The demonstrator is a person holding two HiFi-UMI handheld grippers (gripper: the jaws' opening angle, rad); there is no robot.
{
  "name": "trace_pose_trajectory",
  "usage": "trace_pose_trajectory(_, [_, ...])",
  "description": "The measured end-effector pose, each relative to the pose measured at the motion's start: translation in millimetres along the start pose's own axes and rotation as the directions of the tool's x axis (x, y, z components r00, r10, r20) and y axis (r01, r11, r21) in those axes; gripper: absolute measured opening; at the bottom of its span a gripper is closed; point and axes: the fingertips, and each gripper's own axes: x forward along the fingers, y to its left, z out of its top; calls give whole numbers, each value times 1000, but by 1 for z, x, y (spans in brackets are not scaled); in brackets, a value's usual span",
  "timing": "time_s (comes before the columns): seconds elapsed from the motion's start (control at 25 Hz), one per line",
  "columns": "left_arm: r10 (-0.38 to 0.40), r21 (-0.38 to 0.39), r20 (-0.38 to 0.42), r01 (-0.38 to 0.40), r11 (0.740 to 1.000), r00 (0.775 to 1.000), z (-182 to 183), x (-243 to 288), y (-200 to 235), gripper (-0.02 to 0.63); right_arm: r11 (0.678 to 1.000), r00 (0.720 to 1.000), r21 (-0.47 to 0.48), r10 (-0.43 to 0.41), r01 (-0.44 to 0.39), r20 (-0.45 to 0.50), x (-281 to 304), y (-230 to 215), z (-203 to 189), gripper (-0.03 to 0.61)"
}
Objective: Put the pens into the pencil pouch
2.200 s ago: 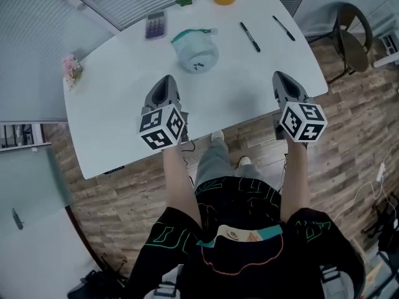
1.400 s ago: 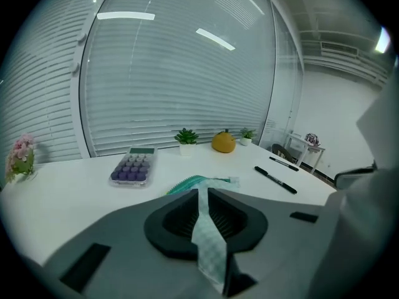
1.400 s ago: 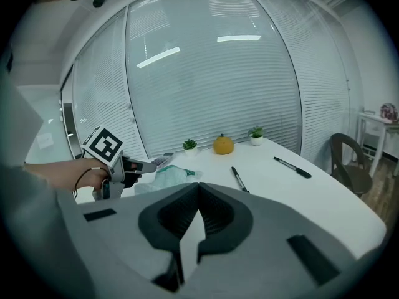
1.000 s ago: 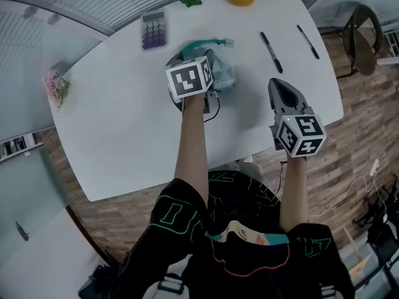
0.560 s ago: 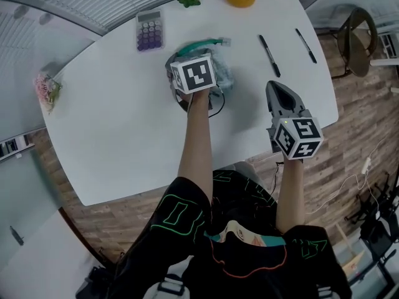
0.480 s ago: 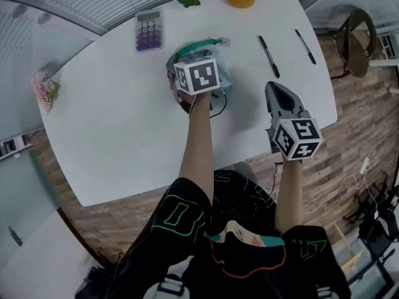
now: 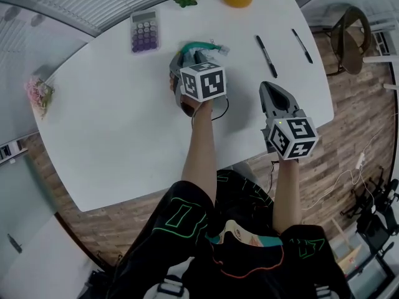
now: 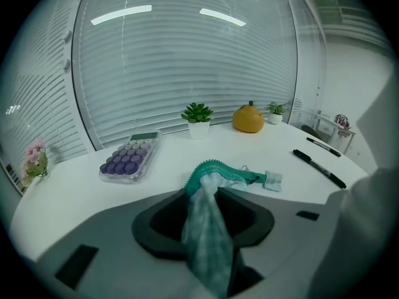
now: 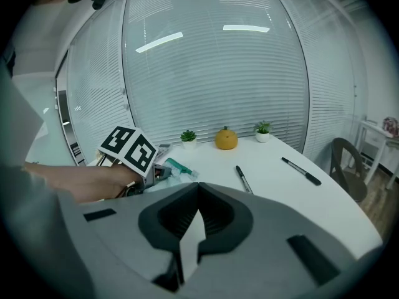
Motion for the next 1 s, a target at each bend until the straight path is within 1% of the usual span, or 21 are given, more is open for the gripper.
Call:
trace_pose_trajectory(0.12, [-24, 20, 12, 24, 1000, 1000, 0, -1, -5, 46, 1000, 1000, -1, -7, 7, -2, -3, 0, 0, -2])
trace_pose_trajectory(0.16, [-44, 15, 17, 44, 999, 999, 0, -1, -7, 31, 1000, 1000, -4, -10, 10, -1, -5, 0, 0, -2])
trace_pose_trajectory(0.28, [-135, -44, 49, 137, 990, 990, 3, -4, -8, 19, 1000, 1000, -15, -14, 14, 3, -11, -1, 1, -2])
trace_pose_trajectory(0.4, [-221, -107, 133, 236, 966, 966, 8, -12, -10, 18, 1000, 1000, -21, -15, 15, 12, -19, -3, 4, -2])
trace_pose_trajectory(0.48, [-238, -98, 185, 259, 961, 953, 10, -23, -13, 18, 1000, 1000, -23, -13, 14, 20, -25, -2, 6, -2])
trace_pose_trajectory(0.6, [-240, -59, 269, 265, 962, 933, 24, -45, -16, 18, 999, 999, -37, 2, 0, 40, -33, 1, 10, -2])
trace_pose_trajectory(0.68, [-244, -45, 332, 274, 961, 911, 36, -63, -18, 18, 999, 998, -49, 15, -12, 57, -40, 0, 14, -2])
trace_pose_trajectory(0.84, [-256, -14, 453, 294, 956, 854, 59, -105, -27, 18, 998, 993, -57, 26, -20, 114, -58, -7, 29, -2])
trace_pose_trajectory(0.92, [-263, 2, 504, 303, 953, 823, 67, -128, -33, 20, 998, 989, -57, 27, -19, 145, -71, -14, 38, -2])
trace_pose_trajectory(1.0, [-276, 18, 555, 320, 947, 785, 75, -149, -40, 20, 998, 984, -58, 28, -18, 175, -82, -21, 45, -2])
